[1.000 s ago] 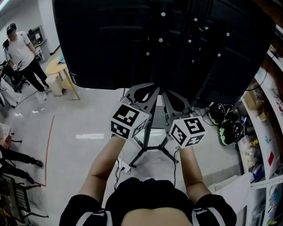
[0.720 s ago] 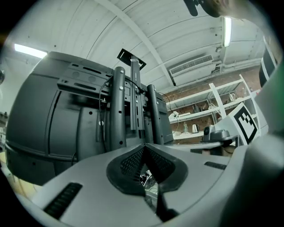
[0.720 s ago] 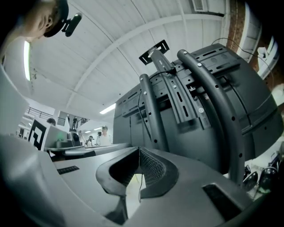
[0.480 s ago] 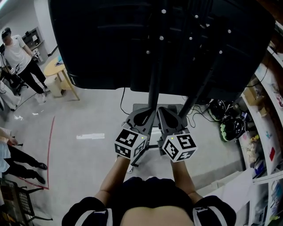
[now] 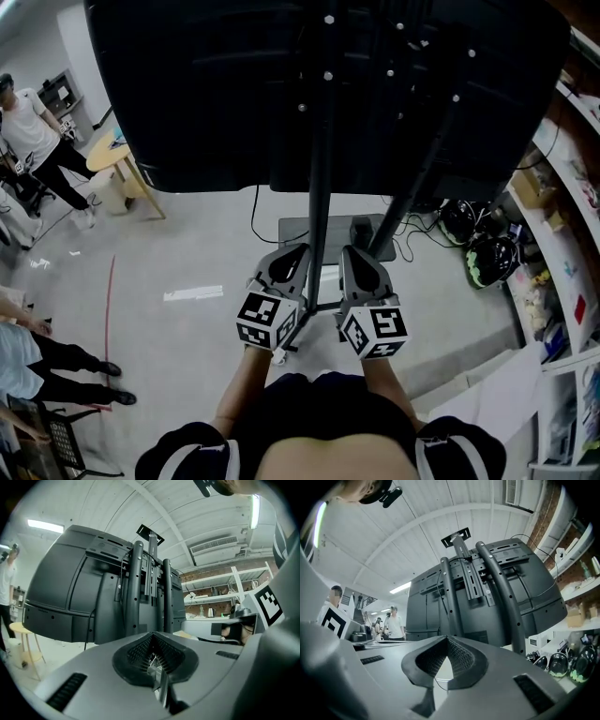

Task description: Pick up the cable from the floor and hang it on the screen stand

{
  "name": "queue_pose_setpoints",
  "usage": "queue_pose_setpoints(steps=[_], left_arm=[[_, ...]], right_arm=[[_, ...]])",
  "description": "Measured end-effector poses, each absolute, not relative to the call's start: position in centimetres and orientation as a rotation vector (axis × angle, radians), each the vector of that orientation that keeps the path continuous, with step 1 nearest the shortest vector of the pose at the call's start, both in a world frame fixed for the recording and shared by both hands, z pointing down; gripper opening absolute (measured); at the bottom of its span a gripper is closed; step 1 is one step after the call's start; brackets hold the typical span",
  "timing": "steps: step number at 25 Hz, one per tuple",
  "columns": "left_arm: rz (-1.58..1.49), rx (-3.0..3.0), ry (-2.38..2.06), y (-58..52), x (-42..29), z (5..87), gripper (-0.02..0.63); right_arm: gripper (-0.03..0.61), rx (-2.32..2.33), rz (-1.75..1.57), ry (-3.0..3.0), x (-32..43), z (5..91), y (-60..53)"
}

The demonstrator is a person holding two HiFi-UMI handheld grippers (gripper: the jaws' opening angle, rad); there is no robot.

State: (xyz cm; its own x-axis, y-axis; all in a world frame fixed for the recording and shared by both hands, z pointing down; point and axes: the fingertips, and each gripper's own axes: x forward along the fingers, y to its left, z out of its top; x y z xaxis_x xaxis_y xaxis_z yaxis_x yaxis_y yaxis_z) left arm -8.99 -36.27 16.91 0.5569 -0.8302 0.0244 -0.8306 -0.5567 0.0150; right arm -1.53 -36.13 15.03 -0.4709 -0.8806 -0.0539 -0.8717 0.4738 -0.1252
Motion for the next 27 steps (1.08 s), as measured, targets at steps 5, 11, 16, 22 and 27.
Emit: queue_pose_setpoints(steps=[5, 11, 16, 22, 27], left_arm=[[0.058, 2.763, -1.460, -36.0, -9.0, 17.4, 0.008], [0.048, 2.771, -1.447, -35.7, -8.5, 17.6, 0.008], [0.042, 2.720, -1.433, -35.6, -9.1, 18.4, 0.008], [0.023, 2.714, -1.435, -35.9, -9.1, 18.7, 0.008], [0.014, 2.699, -1.424, -35.9, -8.8, 19.1, 0.008]], right_arm=[[0.023, -1.593, -0.138, 2.577, -0.5, 15.2, -35.8], [0.023, -1.592, -0.133, 2.587, -0.4, 15.1, -35.6], [0.023, -1.596, -0.166, 2.586, -0.5, 15.8, -35.7], [0.023, -1.594, -0.179, 2.582, -0.3, 16.1, -35.7], [0.023, -1.620, -0.193, 2.580, 0.2, 16.6, -35.7]])
